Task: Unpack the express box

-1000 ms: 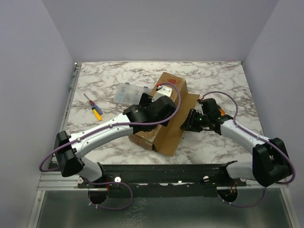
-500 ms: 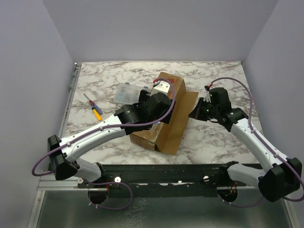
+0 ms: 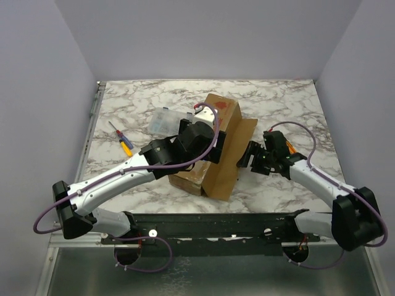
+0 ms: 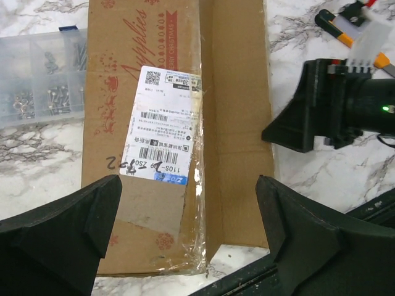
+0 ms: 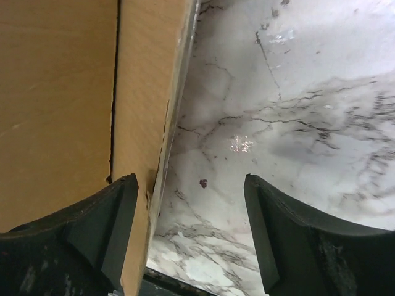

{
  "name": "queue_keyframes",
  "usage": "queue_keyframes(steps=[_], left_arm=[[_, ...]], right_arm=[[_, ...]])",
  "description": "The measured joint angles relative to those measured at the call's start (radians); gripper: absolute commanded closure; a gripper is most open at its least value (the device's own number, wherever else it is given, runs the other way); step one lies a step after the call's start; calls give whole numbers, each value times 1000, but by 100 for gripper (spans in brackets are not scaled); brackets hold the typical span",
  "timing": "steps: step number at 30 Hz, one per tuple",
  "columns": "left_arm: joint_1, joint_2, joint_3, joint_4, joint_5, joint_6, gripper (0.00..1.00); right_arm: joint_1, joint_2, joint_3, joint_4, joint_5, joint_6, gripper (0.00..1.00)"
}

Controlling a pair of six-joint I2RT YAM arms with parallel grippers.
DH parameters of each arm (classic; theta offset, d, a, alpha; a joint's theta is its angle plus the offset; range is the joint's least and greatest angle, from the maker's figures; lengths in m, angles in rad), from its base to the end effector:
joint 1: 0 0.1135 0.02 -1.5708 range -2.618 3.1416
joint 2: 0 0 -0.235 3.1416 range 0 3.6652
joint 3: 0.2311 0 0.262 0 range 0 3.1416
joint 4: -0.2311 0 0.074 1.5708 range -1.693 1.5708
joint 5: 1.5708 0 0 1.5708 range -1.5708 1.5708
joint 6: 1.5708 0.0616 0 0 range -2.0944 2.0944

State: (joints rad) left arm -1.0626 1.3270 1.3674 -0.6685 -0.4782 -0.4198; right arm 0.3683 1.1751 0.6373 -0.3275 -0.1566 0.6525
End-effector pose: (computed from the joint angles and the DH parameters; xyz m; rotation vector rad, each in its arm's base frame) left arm 0.1804 -0.2656 0.3362 0.4205 2.0978 -0.3488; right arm 0.2453 0.1050 0.1486 0.2858 2.5129 0.6277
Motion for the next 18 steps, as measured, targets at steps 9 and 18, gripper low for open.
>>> queue_keyframes(steps=[9, 18], left_arm=[[0, -51, -34, 31, 34, -40, 1], [0, -42, -33, 54, 53, -42, 1]], right_arm=[[0, 218, -3, 166, -187, 115, 59], [1, -8, 66, -10, -96, 99, 100]])
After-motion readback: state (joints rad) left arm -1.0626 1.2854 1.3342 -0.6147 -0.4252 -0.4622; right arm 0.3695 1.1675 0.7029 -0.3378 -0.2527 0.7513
